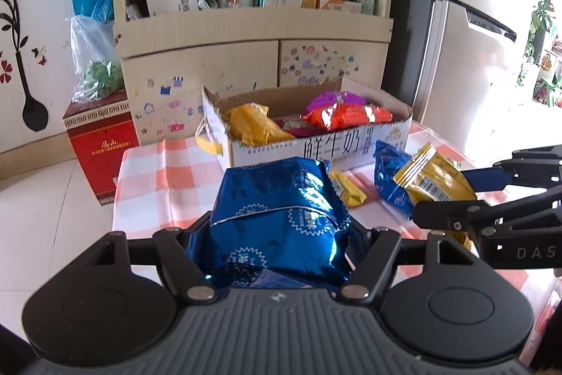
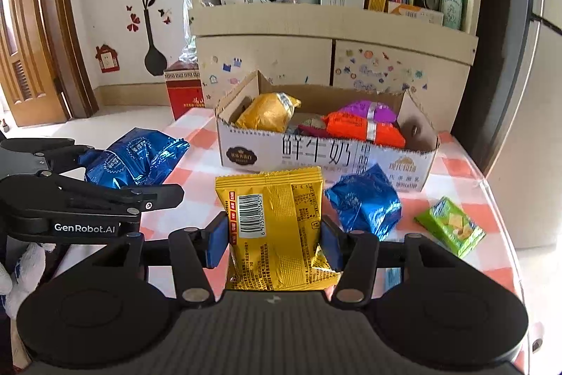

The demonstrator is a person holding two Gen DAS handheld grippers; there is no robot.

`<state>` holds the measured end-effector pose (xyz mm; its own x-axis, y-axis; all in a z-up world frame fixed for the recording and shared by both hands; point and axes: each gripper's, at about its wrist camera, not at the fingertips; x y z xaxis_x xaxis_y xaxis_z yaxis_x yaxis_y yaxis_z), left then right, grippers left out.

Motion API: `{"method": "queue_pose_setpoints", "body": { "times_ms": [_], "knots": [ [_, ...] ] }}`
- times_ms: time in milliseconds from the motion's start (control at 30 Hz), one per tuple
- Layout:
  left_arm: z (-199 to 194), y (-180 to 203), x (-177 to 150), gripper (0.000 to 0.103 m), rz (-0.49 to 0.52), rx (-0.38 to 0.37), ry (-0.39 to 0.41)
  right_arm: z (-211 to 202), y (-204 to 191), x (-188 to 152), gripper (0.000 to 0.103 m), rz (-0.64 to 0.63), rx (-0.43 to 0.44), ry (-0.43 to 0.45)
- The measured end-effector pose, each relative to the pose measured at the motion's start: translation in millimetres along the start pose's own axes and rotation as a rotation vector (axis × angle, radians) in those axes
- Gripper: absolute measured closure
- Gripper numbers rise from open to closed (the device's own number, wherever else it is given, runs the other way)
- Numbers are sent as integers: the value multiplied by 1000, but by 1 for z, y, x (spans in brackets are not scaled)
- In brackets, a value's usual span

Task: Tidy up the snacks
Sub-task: 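Lift blue foil packet with left tool while right tool carries yellow packet to box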

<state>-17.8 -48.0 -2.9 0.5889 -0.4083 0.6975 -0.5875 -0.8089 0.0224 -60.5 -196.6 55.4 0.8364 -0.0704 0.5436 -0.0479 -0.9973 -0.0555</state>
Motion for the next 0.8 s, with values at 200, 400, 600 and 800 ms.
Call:
{"method": "queue_pose_setpoints", "body": {
  "times_ms": [200,400,600,800],
  "knots": [
    [1,-1,21,31,7,-15,27,-7,11,17,43,-3,1,47],
    [10,-7,53,31,-9,-24,51,-7,35,40,43,24,-22,83],
    [30,-3,88,31,12,-30,71,1,56,59,43,62,-46,118],
    [55,-4,120,30,7,-39,81,15,71,82,42,69,-50,143]
  ]
}}
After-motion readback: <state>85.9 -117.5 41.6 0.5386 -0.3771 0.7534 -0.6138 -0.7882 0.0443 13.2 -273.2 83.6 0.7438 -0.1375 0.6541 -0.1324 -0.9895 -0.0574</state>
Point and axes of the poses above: each gripper's, at about its wrist camera, not at the fingertips, and z roughly the way its jaws point, y to its right, x to its top, and after that the axes turned 9 degrees about -y, right-handed
